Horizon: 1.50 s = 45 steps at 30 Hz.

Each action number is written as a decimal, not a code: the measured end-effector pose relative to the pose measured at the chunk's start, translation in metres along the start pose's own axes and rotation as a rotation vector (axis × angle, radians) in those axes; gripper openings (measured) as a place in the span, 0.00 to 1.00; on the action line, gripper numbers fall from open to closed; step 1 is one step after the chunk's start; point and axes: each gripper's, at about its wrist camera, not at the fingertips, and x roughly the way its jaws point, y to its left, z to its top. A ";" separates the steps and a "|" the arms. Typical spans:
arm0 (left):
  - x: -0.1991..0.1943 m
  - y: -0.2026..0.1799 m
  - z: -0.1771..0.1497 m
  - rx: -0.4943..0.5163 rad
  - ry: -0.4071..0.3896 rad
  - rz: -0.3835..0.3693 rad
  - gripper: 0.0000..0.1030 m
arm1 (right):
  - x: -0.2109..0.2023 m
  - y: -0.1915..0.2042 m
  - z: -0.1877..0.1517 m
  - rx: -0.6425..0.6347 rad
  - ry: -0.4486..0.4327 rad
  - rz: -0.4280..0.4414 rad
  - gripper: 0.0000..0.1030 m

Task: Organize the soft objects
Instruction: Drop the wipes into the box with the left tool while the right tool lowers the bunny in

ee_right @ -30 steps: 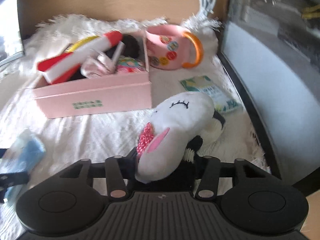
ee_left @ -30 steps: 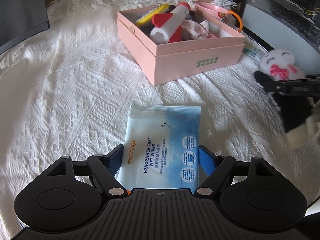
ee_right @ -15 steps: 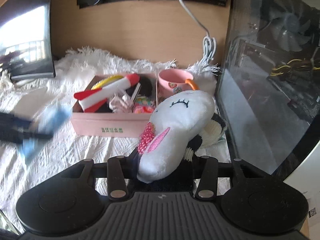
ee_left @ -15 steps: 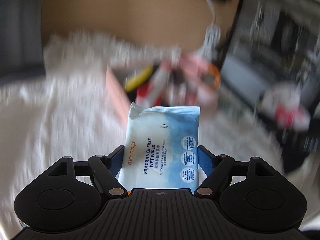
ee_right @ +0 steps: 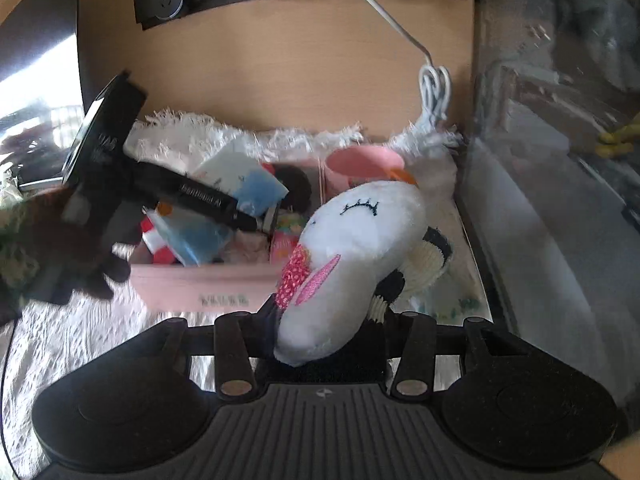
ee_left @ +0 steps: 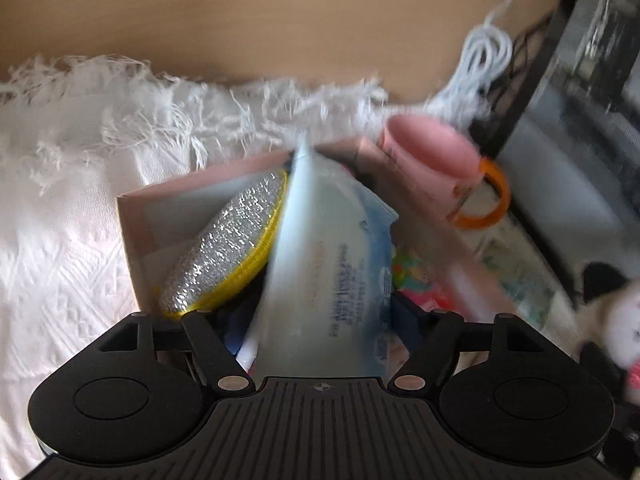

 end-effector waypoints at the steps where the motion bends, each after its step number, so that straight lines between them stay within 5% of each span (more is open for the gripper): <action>1: -0.008 0.003 0.000 -0.028 -0.016 -0.017 0.71 | 0.002 0.001 0.007 -0.010 -0.016 0.010 0.44; 5: -0.048 0.009 0.005 -0.033 -0.097 -0.021 0.66 | 0.025 0.007 0.052 -0.021 -0.088 0.090 0.44; 6: -0.054 0.009 0.005 -0.032 -0.101 -0.007 0.61 | 0.035 0.008 0.064 -0.013 -0.100 0.111 0.44; 7: -0.056 0.011 0.004 -0.033 -0.093 0.005 0.45 | 0.050 0.010 0.076 0.001 -0.101 0.134 0.44; 11: -0.053 0.021 -0.002 -0.068 -0.078 -0.025 0.38 | 0.123 0.018 0.102 0.007 0.007 0.277 0.49; 14: -0.050 0.021 -0.003 -0.058 -0.084 0.004 0.36 | 0.150 0.027 0.099 -0.053 0.079 0.205 0.69; 19: -0.053 0.022 -0.006 -0.048 -0.092 -0.016 0.36 | 0.118 0.018 0.104 -0.047 0.013 0.189 0.75; 22: -0.054 0.022 -0.006 -0.040 -0.099 -0.017 0.36 | 0.101 0.015 0.102 -0.007 -0.055 0.183 0.75; 24: -0.053 0.024 -0.007 -0.042 -0.101 -0.026 0.36 | 0.107 0.015 0.098 0.016 -0.030 0.168 0.61; 25: -0.053 0.026 -0.007 -0.047 -0.101 -0.029 0.36 | 0.115 0.016 0.098 0.025 -0.001 0.166 0.41; 26: -0.054 0.027 -0.007 -0.051 -0.102 -0.027 0.35 | 0.127 0.019 0.096 0.033 0.043 0.167 0.40; 33: -0.056 0.042 -0.004 -0.079 -0.105 0.021 0.27 | 0.156 0.046 0.099 -0.039 0.027 0.186 0.39; 45: -0.054 0.039 -0.005 -0.066 -0.118 0.017 0.38 | 0.146 0.033 0.094 0.026 0.074 0.137 0.48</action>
